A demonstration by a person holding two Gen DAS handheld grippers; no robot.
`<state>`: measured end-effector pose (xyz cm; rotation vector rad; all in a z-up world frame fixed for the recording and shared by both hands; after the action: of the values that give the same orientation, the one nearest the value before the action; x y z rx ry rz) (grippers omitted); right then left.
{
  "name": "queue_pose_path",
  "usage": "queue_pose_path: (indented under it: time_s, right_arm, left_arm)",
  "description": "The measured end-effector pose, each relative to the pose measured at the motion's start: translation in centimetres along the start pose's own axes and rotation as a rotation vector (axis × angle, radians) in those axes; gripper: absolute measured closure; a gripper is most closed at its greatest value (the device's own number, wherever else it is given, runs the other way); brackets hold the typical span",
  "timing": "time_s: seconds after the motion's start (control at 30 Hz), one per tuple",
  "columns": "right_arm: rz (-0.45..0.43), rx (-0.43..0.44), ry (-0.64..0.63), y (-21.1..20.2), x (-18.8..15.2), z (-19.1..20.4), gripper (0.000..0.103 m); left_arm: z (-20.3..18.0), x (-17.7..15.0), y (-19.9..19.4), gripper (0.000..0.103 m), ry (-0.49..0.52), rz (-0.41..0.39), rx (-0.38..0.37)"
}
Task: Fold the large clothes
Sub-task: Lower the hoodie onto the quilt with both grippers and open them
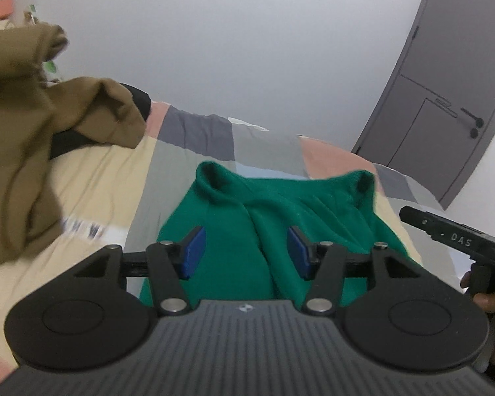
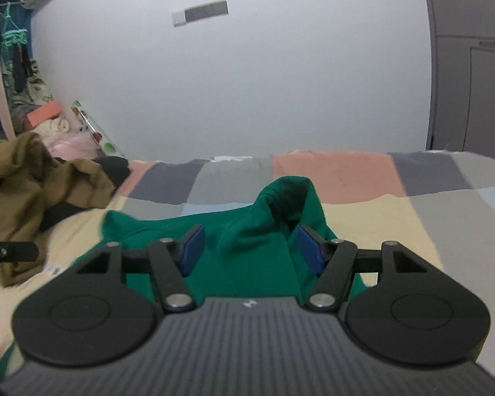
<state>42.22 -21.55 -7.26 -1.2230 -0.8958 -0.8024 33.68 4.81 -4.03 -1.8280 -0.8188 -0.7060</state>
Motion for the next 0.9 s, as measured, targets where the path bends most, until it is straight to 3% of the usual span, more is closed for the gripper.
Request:
queue_pose_path:
  time_s: [0.23,0.43,0.7,0.9]
  right_arm:
    - [-0.010,0.021,0.009,-11.7,-2.5,0.9,0.039]
    - [0.018,0.059,-0.002,-19.1,-6.4,2.0,0.039]
    - [0.093,0.116,-0.011,-22.6,-11.9,4.0,0.038]
    - [0.198,0.160,-0.039,-22.4,-16.0,5.9,0.020]
  left_arm:
    - [-3.1,-5.3,-9.7,0.043,-0.004,-0.015,-0.009]
    - [-5.0,-10.1,-14.2,0.042,0.010,-0.002,-0.003]
    - [-4.2,-15.9,-15.3,0.041,-0.001,0.079,0.023]
    - [-2.4,-17.8,-13.6,0.041,-0.065,0.181,0.002]
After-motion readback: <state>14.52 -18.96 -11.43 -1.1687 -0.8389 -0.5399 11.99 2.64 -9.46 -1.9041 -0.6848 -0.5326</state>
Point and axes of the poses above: each gripper's, at about its wrist camera, not at the fingertips, and y roughly the way its jaws point, z to its left, x to its top, the point moved 7 cm from there along y, roughly the way its jaws point, and after that the axes turned 6 degrees about -x, right-handed, at the moved point
